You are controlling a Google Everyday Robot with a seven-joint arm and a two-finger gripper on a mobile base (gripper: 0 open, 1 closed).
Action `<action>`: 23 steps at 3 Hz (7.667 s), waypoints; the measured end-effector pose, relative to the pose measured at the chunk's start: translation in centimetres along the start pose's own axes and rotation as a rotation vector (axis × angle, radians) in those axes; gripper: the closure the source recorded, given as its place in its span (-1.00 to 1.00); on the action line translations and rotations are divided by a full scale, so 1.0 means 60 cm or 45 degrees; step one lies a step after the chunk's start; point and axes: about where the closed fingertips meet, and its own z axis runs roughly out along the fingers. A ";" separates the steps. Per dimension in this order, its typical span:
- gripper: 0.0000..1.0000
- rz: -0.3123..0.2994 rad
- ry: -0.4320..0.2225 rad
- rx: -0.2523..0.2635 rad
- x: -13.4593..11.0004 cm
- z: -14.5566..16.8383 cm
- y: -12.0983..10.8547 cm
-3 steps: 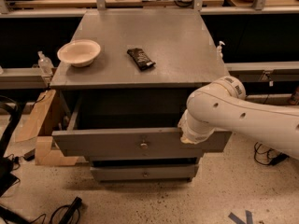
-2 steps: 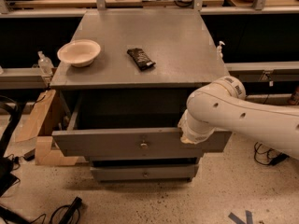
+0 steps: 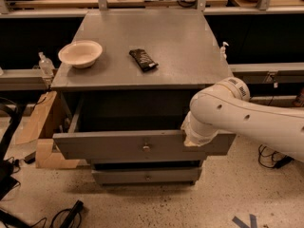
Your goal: Open top drawer
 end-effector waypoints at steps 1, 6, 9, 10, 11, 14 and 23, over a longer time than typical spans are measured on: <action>-0.91 0.000 0.001 0.001 0.000 -0.001 0.000; 0.27 0.018 0.045 -0.201 -0.016 -0.034 0.053; 1.00 0.047 0.028 -0.271 -0.029 -0.065 0.111; 1.00 0.050 0.027 -0.274 -0.029 -0.068 0.115; 1.00 0.075 0.036 -0.293 -0.038 -0.090 0.162; 1.00 0.073 0.030 -0.333 -0.059 -0.110 0.218; -0.93 -0.051 0.013 -0.399 -0.095 -0.142 0.282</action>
Offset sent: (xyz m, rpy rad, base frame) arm 0.0000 0.0000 0.0000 0.0000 0.0000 0.0000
